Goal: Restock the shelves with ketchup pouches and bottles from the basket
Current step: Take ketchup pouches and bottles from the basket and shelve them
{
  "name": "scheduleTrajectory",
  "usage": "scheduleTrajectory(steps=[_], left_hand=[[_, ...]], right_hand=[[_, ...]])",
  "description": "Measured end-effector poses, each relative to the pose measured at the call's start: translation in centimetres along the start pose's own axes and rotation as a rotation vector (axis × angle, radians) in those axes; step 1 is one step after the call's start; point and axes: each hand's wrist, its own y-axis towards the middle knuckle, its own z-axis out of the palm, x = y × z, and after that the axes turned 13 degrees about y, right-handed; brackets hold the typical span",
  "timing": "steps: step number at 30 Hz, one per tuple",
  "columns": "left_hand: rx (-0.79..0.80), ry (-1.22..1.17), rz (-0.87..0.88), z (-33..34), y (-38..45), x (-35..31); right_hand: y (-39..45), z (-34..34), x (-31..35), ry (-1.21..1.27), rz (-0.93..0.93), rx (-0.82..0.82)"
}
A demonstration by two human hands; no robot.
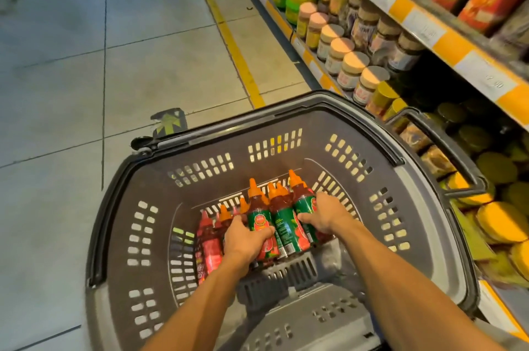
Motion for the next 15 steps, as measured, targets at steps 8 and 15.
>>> scheduleTrajectory(steps=[8, 15], left_hand=[[0.031, -0.219, 0.187, -4.5, -4.5, -3.9], [0.049, -0.317, 0.424, -8.9, -11.0, -11.0]], right_hand=[[-4.7, -4.4, 2.6, 0.192, -0.074, -0.179], [-14.6, -12.1, 2.6, 0.336, -0.176, -0.422]])
